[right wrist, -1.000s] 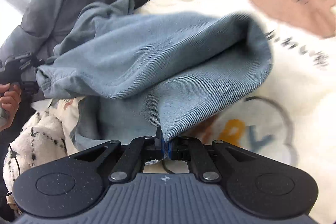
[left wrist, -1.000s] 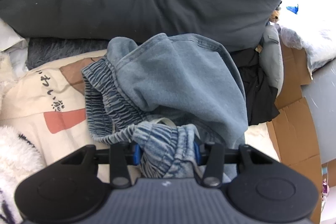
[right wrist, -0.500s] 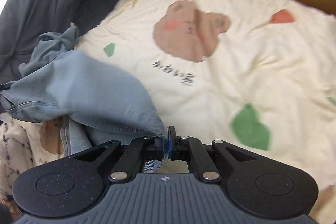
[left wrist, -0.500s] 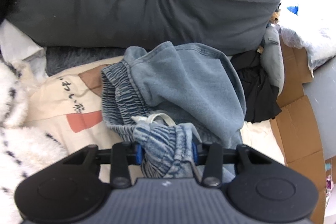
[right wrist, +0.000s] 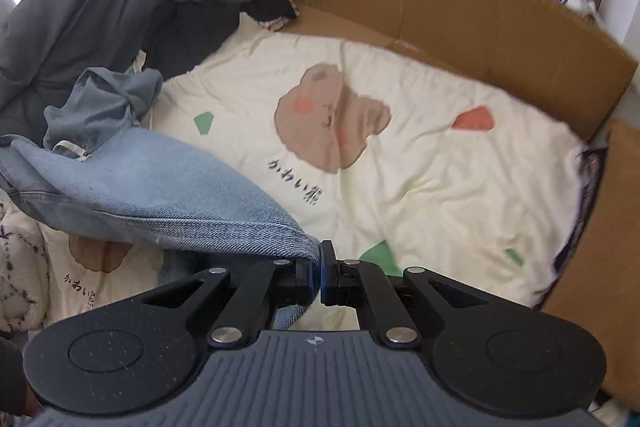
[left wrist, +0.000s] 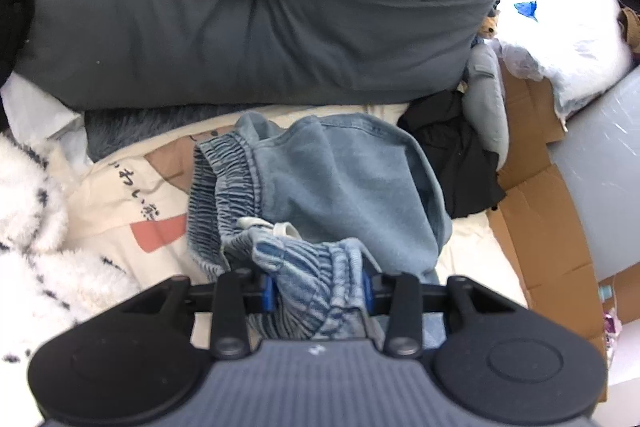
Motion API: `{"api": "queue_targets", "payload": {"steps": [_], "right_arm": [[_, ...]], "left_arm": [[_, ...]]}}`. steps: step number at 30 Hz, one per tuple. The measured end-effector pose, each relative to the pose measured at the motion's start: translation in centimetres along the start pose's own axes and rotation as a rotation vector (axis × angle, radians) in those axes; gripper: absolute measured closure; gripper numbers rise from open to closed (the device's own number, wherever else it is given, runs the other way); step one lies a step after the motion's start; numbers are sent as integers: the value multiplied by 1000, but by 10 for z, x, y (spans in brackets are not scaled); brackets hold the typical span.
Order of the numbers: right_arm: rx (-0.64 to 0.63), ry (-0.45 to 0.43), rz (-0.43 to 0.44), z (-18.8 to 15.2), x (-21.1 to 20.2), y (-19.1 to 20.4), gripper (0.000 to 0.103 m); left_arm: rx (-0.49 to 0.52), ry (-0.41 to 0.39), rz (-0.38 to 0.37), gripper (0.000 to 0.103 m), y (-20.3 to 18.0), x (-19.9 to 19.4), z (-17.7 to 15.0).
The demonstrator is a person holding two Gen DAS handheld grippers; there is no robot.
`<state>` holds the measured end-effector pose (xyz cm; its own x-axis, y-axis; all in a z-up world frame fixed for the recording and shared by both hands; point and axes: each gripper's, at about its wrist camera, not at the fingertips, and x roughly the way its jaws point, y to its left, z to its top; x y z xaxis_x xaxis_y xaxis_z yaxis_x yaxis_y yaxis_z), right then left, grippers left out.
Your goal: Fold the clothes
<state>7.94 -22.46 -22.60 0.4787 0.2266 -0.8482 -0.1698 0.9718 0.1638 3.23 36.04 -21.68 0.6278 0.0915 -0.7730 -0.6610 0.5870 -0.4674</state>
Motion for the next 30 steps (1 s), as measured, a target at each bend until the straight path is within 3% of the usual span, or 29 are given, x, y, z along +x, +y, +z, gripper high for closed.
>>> {"api": "queue_targets", "payload": {"steps": [9, 13, 16, 18, 27, 30], "right_arm": [[-40, 23, -63, 18, -51, -5, 103], [-26, 62, -52, 19, -58, -10, 102], [-3, 104, -17, 13, -52, -12, 100], [19, 128, 2, 7, -47, -12, 92], [57, 165, 29, -4, -36, -17, 90], [48, 164, 42, 0, -26, -15, 90]], "left_arm": [[21, 22, -43, 63, -19, -32, -8], [47, 42, -33, 63, -23, -40, -14], [36, 52, 8, 63, -12, -38, -20], [24, 50, 42, 63, -4, -38, -24], [30, 49, 190, 63, 27, -43, -25], [26, 99, 210, 59, 34, -40, -26]]}}
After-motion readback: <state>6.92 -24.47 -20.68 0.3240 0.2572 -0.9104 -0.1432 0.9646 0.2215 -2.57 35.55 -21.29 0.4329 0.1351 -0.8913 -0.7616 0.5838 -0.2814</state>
